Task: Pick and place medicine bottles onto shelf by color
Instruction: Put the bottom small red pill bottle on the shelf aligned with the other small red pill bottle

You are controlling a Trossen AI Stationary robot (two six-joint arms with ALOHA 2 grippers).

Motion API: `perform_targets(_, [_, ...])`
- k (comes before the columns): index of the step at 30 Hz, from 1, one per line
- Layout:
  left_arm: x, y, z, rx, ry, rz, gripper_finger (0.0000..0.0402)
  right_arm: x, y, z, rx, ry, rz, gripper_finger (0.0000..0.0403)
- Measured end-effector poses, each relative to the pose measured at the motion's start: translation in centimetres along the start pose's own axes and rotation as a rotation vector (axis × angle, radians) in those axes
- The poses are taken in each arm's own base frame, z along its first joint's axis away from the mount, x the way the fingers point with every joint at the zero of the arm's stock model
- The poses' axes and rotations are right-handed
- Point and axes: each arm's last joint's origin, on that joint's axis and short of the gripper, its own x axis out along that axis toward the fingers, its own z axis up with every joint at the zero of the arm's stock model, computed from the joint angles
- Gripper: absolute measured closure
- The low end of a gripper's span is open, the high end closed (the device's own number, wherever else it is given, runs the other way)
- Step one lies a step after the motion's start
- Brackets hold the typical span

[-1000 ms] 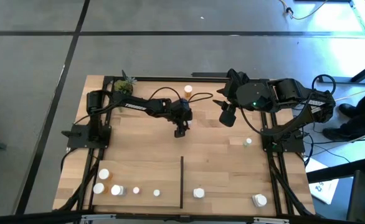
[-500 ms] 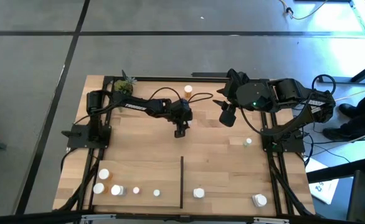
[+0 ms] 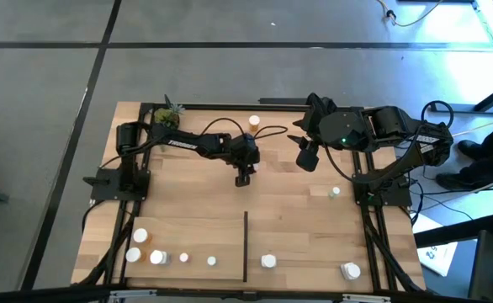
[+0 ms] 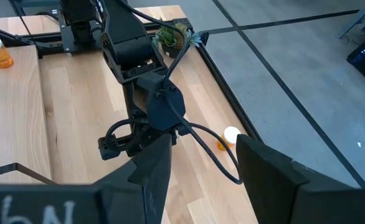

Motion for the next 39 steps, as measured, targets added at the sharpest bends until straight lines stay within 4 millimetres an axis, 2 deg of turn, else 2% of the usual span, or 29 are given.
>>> perform_targets(5, [-0.8, -0.1, -0.1, -0.034, 0.028, -0.007, 0.0303, 0.0, 0.0, 0.0, -0.003, 0.0, 0.0, 0.0221])
perform_targets(7, [-1.6, -0.2, -0.4, -0.054, 0.071, -0.016, 0.0304, 0.0, 0.0, 0.0, -0.005, 0.001, 0.0, 0.0221])
perform_targets(10, [-3.0, -0.3, 0.3, -0.055, 0.042, -0.014, 0.0304, 0.0, 0.0, 0.0, -0.006, 0.001, 0.0, 0.0221])
perform_targets(14, [-5.6, -0.6, 0.8, -0.076, 0.03, -0.005, 0.0305, 0.0, 0.0, 0.0, -0.007, 0.001, 0.0, 0.0221])
perform_targets(21, [-11.3, -1.4, 1.5, -0.162, -0.03, 0.032, 0.0305, 0.0, 0.0, 0.0, -0.032, -0.002, 0.009, 0.0221])
perform_targets(27, [-16.0, -3.7, 0.7, -0.25, -0.007, 0.049, 0.0305, 0.0, 0.5, 0.5, -0.111, -0.035, 0.124, 0.0221])
perform_targets(32, [-19.4, -6.4, -0.5, -0.359, 0.01, 0.062, 0.0305, -0.1, 0.7, 0.8, -0.169, -0.066, 0.204, 0.0221])
perform_targets(39, [-22.2, -11.0, -1.9, -0.442, -0.02, 0.059, 0.0305, -0.1, 1.0, 0.9, -0.237, -0.082, 0.275, 0.0221])
